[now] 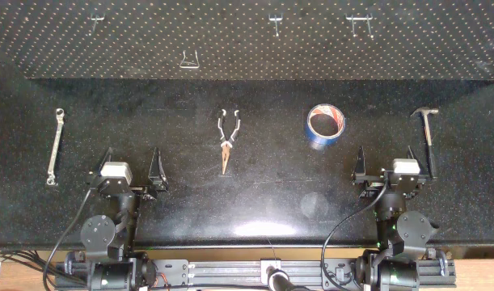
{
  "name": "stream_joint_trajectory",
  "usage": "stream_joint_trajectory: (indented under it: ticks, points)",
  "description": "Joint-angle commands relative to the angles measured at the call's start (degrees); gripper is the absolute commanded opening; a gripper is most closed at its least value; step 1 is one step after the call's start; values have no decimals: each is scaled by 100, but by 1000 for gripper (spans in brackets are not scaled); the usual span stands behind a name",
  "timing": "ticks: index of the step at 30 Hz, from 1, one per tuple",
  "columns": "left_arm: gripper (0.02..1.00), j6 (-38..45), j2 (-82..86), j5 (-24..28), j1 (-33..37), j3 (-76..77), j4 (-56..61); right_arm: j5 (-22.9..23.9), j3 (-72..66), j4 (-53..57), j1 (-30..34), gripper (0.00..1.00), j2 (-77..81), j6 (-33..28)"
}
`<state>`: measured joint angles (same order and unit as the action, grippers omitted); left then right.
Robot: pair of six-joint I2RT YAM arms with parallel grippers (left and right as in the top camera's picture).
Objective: Place Tools Onto Pegboard
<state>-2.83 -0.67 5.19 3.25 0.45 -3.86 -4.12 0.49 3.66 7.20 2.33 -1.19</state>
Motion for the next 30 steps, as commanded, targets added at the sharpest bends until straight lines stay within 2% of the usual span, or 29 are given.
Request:
stream_joint_trajectory:
  ticks: [1,15,18,19,20,21,23,24,25,26,27,28,29,30]
  points:
    - [993,50,48,42,2,-13,-26,92,-22,20,28,976,11,-61]
    - [998,50,48,39,4,-13,-28,92,-22,20,26,976,11,-61]
    - [972,44,48,22,13,-9,-28,92,-22,20,26,974,11,-61]
    - [923,-216,48,-24,46,175,-188,92,-22,20,28,976,11,-61]
    - [923,-890,-251,-17,319,1351,-1451,92,-22,20,26,976,11,-61]
    - [954,-1012,-568,-26,466,1982,-2223,92,-22,20,26,976,11,-61]
    - [996,-1023,-2575,-197,1036,4671,-5187,92,-22,20,26,974,11,-61]
    - [996,-1023,-3797,-1161,1187,5971,-6203,92,-22,20,26,976,11,-61]
    - [996,-1023,-4747,-1777,1191,6806,-6808,92,-22,20,28,974,11,-61]
    - [993,-1021,-5716,-2122,1193,7451,-7392,92,-22,20,26,976,11,-61]
    - [996,-852,-6592,-2111,1305,7901,-7772,92,-22,20,26,976,11,-61]
    - [993,-251,-7228,-1976,1521,8083,-7871,92,-22,20,26,974,11,-61]
    - [993,315,-7597,-1725,1733,8102,-7781,92,-22,20,28,976,11,-61]
    - [996,1237,-8048,-1217,2225,8100,-7477,92,-22,20,28,976,11,-61]
